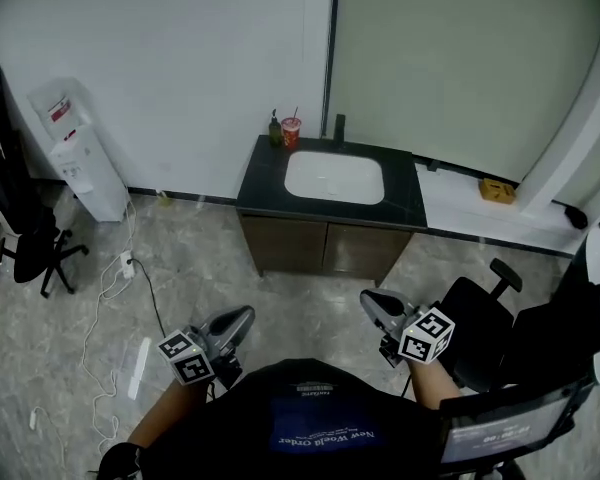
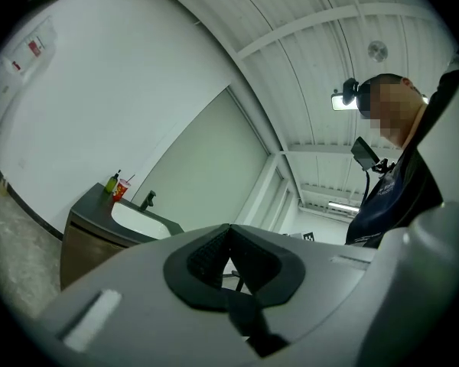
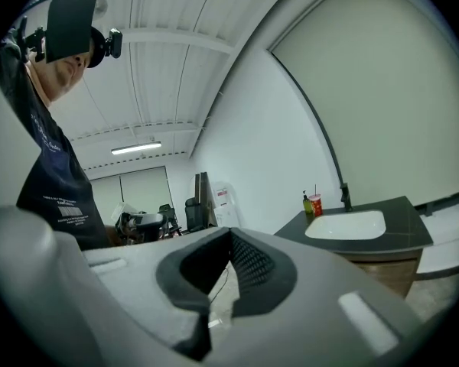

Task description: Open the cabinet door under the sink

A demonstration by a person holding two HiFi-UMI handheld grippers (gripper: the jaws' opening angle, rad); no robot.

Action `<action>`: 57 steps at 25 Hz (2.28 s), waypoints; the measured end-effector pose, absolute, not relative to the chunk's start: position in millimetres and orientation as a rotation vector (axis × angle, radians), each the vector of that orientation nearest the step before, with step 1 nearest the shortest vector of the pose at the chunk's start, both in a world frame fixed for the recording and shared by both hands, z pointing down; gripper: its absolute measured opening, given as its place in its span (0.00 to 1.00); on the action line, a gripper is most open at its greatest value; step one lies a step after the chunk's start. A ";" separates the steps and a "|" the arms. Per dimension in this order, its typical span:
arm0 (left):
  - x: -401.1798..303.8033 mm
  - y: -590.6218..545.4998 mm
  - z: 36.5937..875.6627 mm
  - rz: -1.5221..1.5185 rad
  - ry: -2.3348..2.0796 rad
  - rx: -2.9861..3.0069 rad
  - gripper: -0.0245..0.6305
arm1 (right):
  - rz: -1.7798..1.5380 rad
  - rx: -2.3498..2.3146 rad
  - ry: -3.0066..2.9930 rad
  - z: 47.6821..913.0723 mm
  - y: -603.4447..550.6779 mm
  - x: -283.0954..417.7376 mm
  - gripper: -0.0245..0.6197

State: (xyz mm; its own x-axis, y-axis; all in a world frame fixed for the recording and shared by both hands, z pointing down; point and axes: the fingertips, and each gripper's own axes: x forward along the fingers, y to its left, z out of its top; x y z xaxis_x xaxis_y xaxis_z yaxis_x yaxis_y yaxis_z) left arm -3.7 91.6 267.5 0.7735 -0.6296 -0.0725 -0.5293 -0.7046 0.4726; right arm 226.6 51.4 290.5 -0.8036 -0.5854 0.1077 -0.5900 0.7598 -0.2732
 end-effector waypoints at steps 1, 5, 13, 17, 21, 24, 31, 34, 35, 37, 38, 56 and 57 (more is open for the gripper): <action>5.4 86.5 266.4 -0.316 -0.882 2.538 0.04 | 0.468 0.966 -2.939 291.0 43.6 233.3 0.04; 28.2 69.1 271.2 -0.291 -0.907 2.531 0.04 | 0.509 0.947 -2.949 298.7 19.1 253.5 0.04; 37.1 20.9 286.5 -0.261 -0.883 2.503 0.04 | 0.564 0.974 -2.926 317.6 -23.5 265.5 0.04; 27.2 -18.1 294.5 -0.270 -0.819 2.510 0.04 | 0.555 1.023 -2.898 318.3 -53.7 251.7 0.04; 2.9 -74.5 299.1 -0.278 -0.742 2.517 0.04 | 0.509 1.092 -2.866 306.1 -94.4 226.6 0.04; -16.9 -115.2 298.7 -0.276 -0.670 2.550 0.04 | 0.485 1.145 -2.851 294.1 -121.7 205.1 0.04; -48.5 -188.6 301.2 -0.249 -0.561 2.572 0.04 | 0.500 1.237 -2.810 292.2 -178.7 169.2 0.04; -57.3 -207.7 309.0 -0.224 -0.551 2.558 0.04 | 0.522 1.258 -2.789 298.8 -193.8 160.9 0.04; -58.7 -213.0 312.3 -0.220 -0.548 2.554 0.04 | 0.529 1.258 -2.785 301.0 -198.2 159.2 0.04; -59.3 -222.5 318.6 -0.211 -0.549 2.548 0.04 | 0.534 1.242 -2.782 305.3 -206.4 157.1 0.04; -58.7 -227.1 321.6 -0.204 -0.555 2.543 0.04 | 0.536 1.232 -2.782 307.1 -210.8 157.3 0.04; 51.8 -297.7 429.2 0.127 -0.887 2.416 0.04 | 0.563 0.846 -2.842 365.0 -325.8 224.5 0.04; 57.1 -301.6 437.5 0.139 -0.893 2.408 0.04 | 0.562 0.829 -2.841 372.3 -329.9 224.0 0.04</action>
State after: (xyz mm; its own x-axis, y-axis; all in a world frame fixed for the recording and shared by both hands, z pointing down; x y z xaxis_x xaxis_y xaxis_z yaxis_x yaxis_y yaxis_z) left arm 57.1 -301.6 437.5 0.7727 -0.5696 0.2801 -0.6277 -0.6202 0.4704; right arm 224.0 -329.9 372.3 -0.8409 -0.4926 0.2242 -0.5409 0.7798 -0.3152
